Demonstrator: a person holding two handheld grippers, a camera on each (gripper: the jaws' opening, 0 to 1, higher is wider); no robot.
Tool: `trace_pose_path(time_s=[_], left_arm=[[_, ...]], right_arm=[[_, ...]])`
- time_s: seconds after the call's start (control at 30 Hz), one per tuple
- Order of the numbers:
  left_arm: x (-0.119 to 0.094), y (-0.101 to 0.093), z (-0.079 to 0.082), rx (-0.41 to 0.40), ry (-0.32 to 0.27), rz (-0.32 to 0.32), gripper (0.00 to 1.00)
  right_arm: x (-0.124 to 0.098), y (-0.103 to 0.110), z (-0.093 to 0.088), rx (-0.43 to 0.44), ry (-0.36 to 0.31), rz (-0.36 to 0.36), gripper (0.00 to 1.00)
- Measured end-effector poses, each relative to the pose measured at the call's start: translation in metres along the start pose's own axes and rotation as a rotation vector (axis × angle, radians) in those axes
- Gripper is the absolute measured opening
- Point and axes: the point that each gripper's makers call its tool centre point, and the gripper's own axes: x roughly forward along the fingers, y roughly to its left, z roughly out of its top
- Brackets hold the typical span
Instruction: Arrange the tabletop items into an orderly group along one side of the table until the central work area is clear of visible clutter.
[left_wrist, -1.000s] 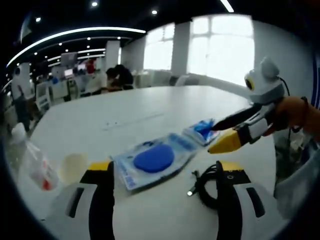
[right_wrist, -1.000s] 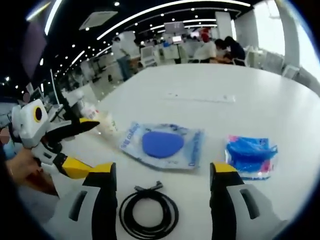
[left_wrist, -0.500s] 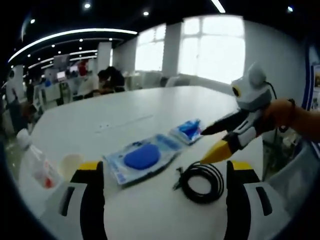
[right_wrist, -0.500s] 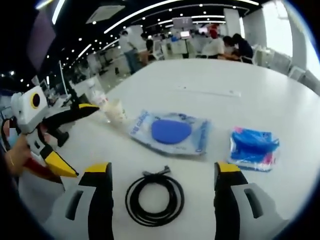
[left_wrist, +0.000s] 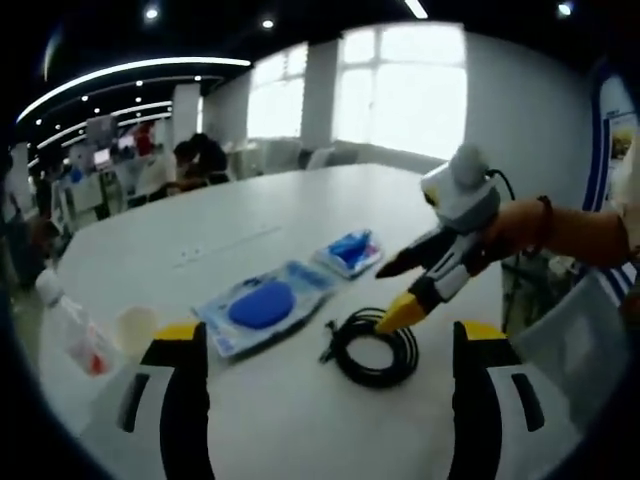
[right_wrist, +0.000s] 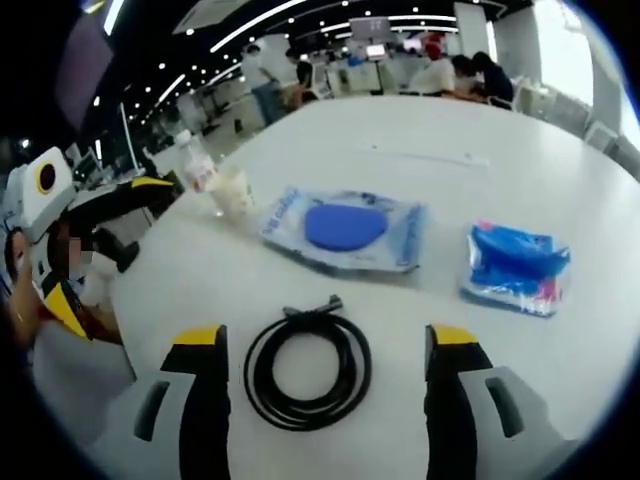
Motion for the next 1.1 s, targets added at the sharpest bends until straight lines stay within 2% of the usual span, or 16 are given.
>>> trace_pose_path(time_s=[0.3, 0.5, 0.67, 0.83, 1.1], left_arm=[[-0.011, -0.004, -0.006, -0.002, 0.012, 0.007, 1.00], [-0.016, -0.005, -0.014, 0.021, 0.033, 0.009, 1.00], [-0.020, -0.005, -0.016, 0.011, 0.028, 0.019, 1.00], [-0.024, -0.005, -0.019, -0.003, 0.032, 0.028, 1.00], [-0.027, -0.005, -0.025, -0.020, 0.040, 0.037, 1.00]], right_arm=[[0.011, -0.006, -0.017, -0.020, 0.024, -0.006, 0.67], [0.020, -0.006, -0.026, -0.021, 0.051, -0.009, 0.58], [0.025, -0.009, -0.029, -0.020, 0.067, -0.022, 0.52], [0.029, -0.014, -0.032, -0.036, 0.086, -0.050, 0.43], [0.036, -0.013, -0.039, -0.042, 0.119, -0.059, 0.26]])
